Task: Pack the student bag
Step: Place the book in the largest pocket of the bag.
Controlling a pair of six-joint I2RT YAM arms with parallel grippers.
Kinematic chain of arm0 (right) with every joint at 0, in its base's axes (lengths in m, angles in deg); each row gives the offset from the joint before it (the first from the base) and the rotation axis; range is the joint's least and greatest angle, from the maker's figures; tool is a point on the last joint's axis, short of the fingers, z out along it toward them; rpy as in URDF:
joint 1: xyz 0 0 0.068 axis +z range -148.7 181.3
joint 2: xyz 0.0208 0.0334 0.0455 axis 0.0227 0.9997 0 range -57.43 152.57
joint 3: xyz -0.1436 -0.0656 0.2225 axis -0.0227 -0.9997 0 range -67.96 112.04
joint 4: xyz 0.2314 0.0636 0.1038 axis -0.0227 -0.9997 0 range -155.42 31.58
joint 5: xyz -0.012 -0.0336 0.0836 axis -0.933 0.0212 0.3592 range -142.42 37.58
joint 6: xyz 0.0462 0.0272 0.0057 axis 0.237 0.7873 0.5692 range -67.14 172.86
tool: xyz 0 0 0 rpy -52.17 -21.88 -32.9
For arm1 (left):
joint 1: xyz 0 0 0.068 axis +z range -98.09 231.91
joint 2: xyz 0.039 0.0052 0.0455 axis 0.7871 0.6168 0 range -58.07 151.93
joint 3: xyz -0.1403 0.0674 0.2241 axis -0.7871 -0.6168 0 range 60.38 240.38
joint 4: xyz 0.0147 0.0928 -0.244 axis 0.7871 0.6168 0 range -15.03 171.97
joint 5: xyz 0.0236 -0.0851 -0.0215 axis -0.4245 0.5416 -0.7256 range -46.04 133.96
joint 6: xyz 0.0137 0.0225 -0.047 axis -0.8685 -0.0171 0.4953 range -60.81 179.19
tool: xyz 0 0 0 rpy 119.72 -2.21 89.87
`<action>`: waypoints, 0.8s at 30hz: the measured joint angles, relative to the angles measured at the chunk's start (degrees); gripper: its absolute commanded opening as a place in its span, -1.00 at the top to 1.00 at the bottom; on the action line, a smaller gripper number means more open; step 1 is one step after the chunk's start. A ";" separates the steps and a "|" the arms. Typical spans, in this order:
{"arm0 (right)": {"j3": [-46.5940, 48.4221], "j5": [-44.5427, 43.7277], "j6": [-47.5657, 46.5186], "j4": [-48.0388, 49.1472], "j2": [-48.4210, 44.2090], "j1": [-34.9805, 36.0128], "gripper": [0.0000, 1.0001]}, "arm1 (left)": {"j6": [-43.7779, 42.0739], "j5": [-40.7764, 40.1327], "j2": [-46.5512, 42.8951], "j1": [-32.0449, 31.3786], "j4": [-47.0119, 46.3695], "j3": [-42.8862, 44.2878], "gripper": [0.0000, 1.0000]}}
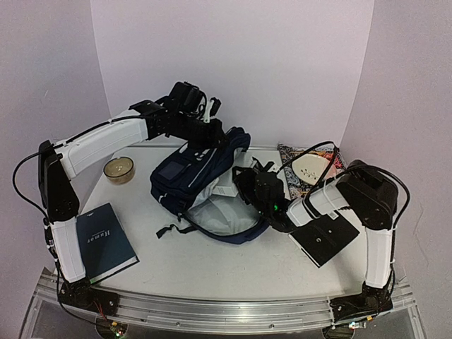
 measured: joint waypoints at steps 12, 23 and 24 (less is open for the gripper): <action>0.50 3.87 -2.62 0.90 4.85 2.17 -0.61 | -0.34 -0.36 0.00 -0.06 -0.92 -1.29 1.00; -5.87 11.29 -4.56 0.94 -1.52 4.54 -0.90 | -1.57 -1.70 0.00 0.92 -2.54 -2.11 1.00; -6.38 11.76 -4.66 0.87 -2.80 4.71 -0.92 | -1.70 -1.79 0.00 1.13 -2.98 -2.52 1.00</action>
